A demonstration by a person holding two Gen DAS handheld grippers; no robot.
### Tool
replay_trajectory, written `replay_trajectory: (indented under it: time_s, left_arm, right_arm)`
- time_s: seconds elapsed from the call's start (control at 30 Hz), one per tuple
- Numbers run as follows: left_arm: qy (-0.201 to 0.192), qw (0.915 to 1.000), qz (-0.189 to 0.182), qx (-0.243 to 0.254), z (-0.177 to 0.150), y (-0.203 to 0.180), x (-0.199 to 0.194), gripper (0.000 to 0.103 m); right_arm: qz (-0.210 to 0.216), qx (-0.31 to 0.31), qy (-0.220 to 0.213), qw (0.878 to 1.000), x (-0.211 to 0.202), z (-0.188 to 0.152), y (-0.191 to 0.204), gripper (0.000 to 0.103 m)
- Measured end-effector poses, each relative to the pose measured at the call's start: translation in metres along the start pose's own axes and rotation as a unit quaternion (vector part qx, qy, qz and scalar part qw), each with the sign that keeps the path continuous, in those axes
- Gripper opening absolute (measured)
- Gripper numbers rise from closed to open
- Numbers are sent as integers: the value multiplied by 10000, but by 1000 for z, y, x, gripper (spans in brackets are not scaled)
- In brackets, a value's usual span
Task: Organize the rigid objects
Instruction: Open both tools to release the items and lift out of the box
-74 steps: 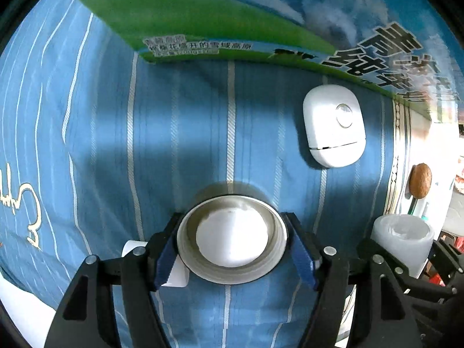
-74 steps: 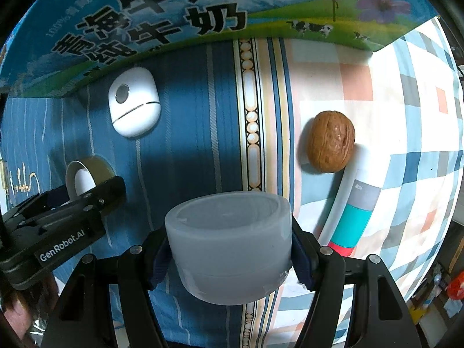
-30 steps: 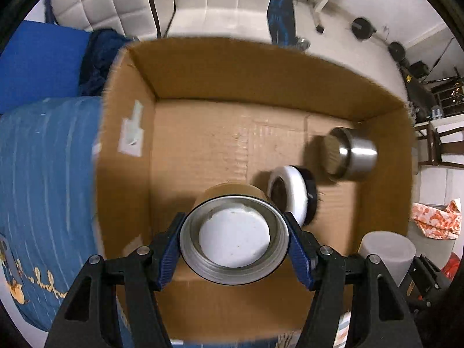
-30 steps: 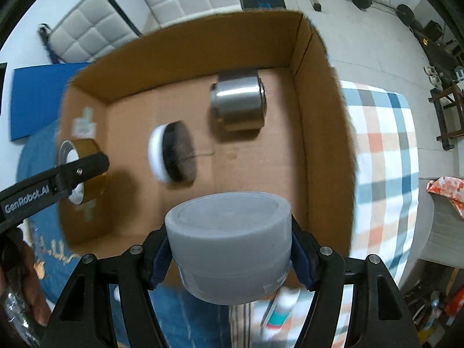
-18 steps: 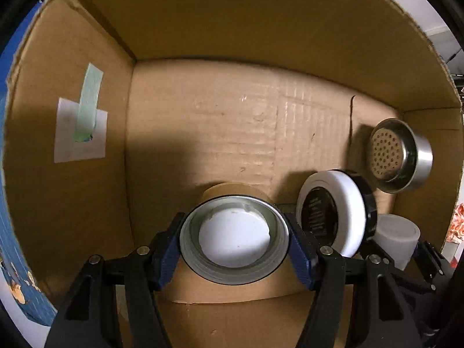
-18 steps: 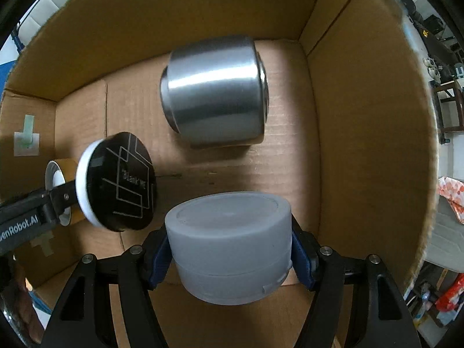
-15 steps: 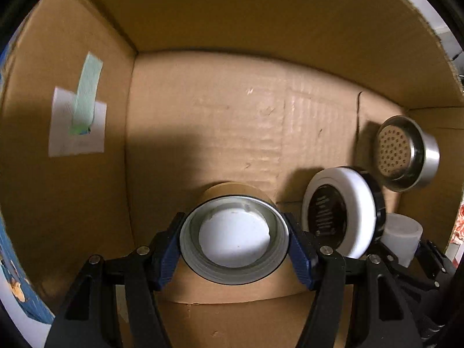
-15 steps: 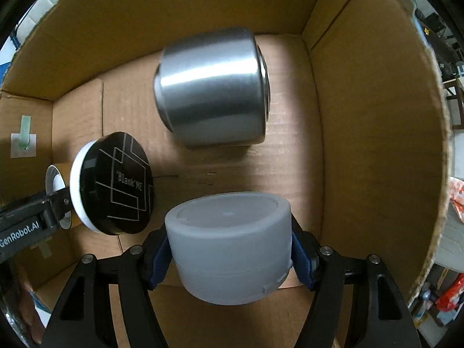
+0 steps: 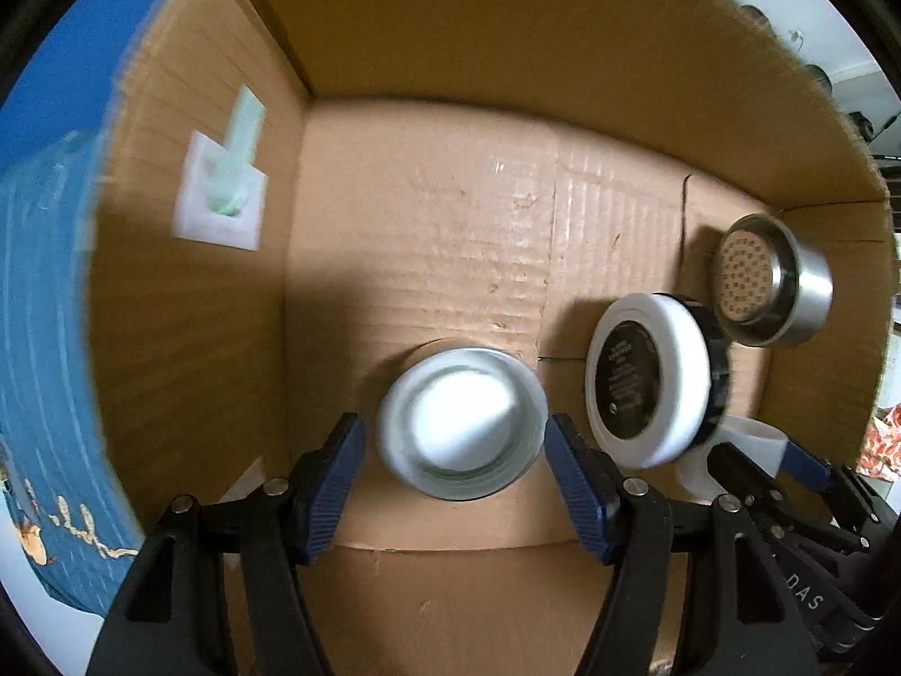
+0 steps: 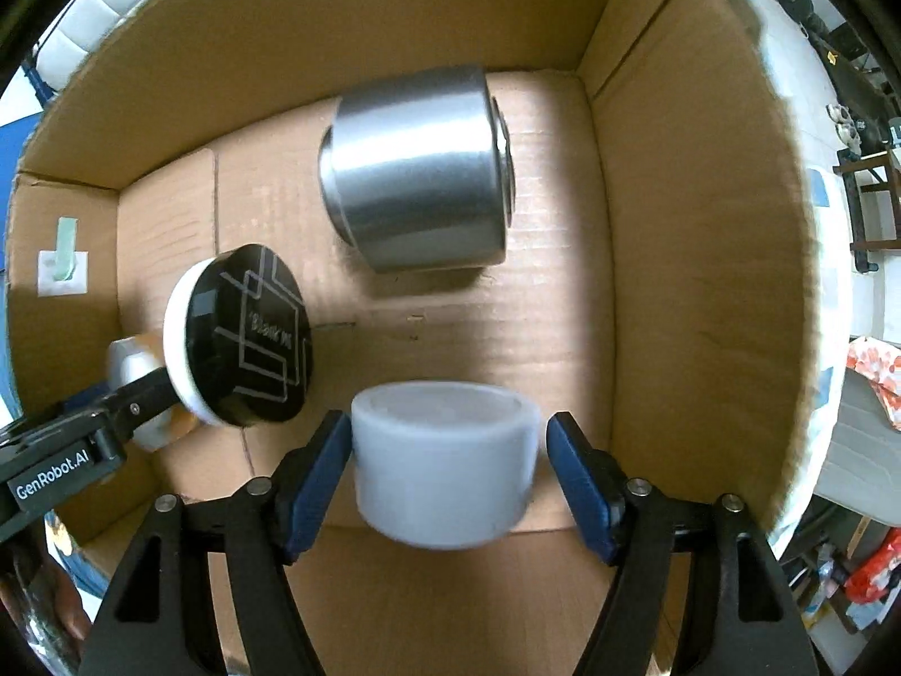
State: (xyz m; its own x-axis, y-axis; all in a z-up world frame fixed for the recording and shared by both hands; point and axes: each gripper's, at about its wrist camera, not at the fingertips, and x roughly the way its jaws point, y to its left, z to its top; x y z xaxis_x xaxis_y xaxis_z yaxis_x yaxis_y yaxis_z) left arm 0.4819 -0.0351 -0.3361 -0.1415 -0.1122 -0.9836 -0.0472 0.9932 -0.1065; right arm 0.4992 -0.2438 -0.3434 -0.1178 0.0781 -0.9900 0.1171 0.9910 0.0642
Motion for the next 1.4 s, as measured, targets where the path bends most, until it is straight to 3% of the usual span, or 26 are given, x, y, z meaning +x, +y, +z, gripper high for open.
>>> replay_trajectory:
  time_s: [0.2,0.43,0.7,0.87,1.1,1.4]
  left_arm:
    - [-433,9990,-66,-25,-28,1,-40,75]
    - [-890,9959,-122,-50,-59,1,-71,100]
    - [-1397,9899,-235,-2,-93,-10,-100,102]
    - [-1884,9818,-34,221,-129,-20,-129,102]
    - [-2531,9668,122,342,-175,-23,-161,102]
    - [-2932,9556,50,295,-211,-18,-189,102]
  right_arm:
    - [-70,-113,-276,9995,-33,-11,5,85]
    - [9,-212,-533,9983,-63,-53,6,100]
    - [-52,-330,-771,9965,-83,-123,3,103]
    - [9,-331,-1100,9934,-108,-163,-1,103]
    - [-2,-341,-1751,9840,-157,-200,-1,103]
    - [8,-479,-2236,9735,-200,-240,3,103]
